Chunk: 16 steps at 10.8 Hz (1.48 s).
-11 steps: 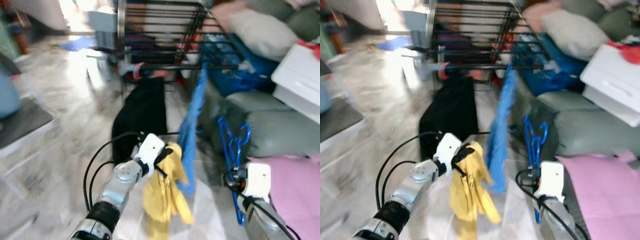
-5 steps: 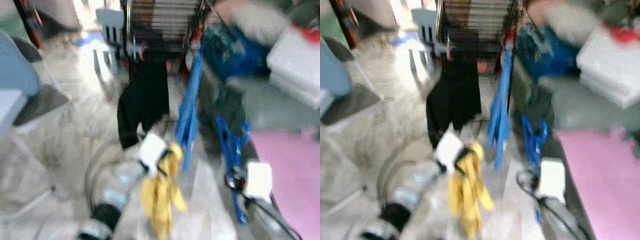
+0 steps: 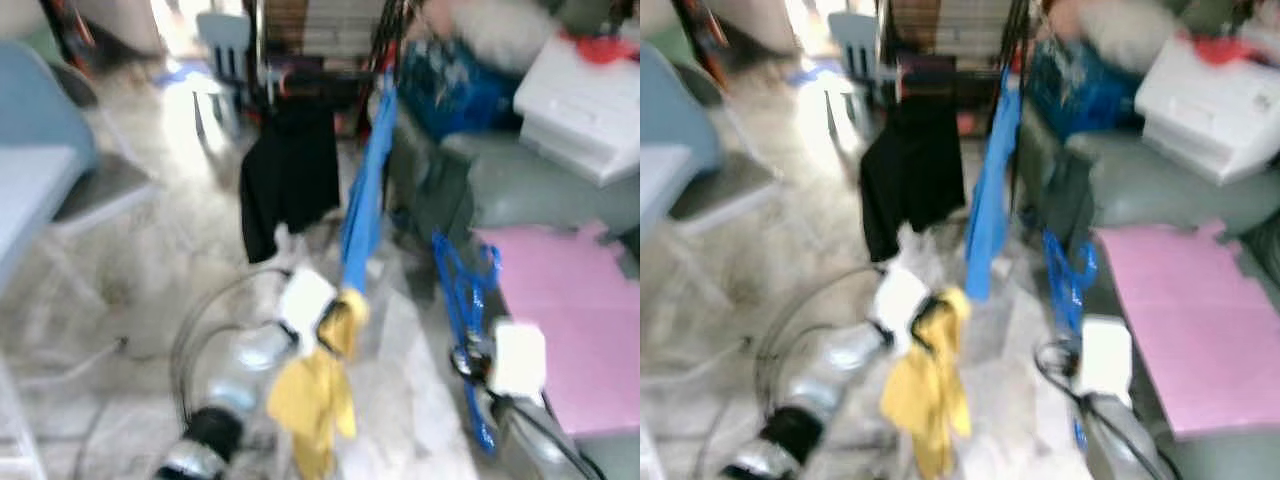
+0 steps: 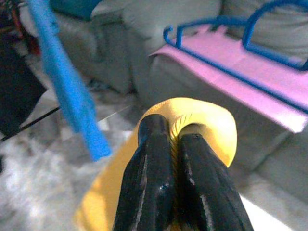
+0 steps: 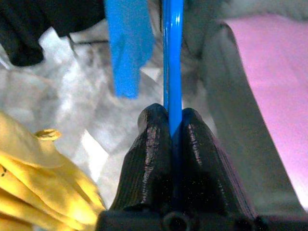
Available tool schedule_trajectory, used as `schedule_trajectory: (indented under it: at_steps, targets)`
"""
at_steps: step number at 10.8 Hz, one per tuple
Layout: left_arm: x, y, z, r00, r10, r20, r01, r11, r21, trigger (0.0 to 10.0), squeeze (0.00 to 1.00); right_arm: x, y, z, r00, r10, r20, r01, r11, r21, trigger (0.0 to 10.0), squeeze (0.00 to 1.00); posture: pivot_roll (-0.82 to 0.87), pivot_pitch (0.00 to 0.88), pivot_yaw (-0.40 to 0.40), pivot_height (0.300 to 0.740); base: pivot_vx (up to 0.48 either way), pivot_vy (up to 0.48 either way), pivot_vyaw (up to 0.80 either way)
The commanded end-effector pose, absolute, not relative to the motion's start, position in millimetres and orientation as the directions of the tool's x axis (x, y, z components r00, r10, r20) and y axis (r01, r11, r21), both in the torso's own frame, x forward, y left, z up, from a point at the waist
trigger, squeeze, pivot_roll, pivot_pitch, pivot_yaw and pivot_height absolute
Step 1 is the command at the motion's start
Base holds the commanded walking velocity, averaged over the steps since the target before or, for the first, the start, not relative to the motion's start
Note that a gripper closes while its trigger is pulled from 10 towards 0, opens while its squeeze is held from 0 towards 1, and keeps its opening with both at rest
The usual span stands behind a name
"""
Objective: Hang hanger
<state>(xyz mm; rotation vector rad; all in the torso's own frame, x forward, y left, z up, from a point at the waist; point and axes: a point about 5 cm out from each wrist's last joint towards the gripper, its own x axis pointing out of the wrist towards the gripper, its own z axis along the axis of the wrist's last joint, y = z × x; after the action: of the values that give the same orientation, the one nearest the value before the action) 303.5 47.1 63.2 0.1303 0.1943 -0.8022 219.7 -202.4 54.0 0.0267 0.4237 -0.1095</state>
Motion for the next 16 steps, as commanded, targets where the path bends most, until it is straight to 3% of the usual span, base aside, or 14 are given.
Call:
schedule_trajectory:
  at_steps: [1,2,8,10,16]
  targets:
    - [309,47,77,0.667,-0.727,-0.161,0.741,0.670,0.040,10.0,0.00,225,-197,62,0.924,-0.081,-0.374,0.092,0.996,0.014,10.0,0.00,0.00,0.000,-0.058,0.740,0.000,0.000,0.00]
    - [309,45,83,0.630,-0.769,-0.106,0.772,0.635,-0.027,10.0,0.00,226,-191,62,0.928,-0.057,-0.369,0.069,0.997,0.018,10.0,0.00,0.00,0.000,-0.055,0.740,0.000,0.000,0.00]
    - [313,45,89,0.611,-0.789,-0.058,0.785,0.614,-0.084,10.0,0.00,229,-192,61,0.929,-0.058,-0.364,0.068,0.998,0.015,10.0,0.00,0.00,0.000,-0.053,0.740,0.088,0.000,0.00]
    - [315,48,88,0.617,-0.784,-0.070,0.777,0.621,-0.098,10.0,0.00,229,-192,61,0.929,-0.061,-0.366,0.072,0.997,0.015,10.0,0.00,0.00,0.000,-0.053,0.740,0.279,0.384,0.00]
    - [314,47,88,0.603,-0.794,-0.072,0.788,0.607,-0.097,10.0,0.00,230,-188,61,0.930,-0.045,-0.366,0.059,0.998,0.027,10.0,0.00,0.01,0.000,-0.052,0.740,0.221,0.406,-0.68]
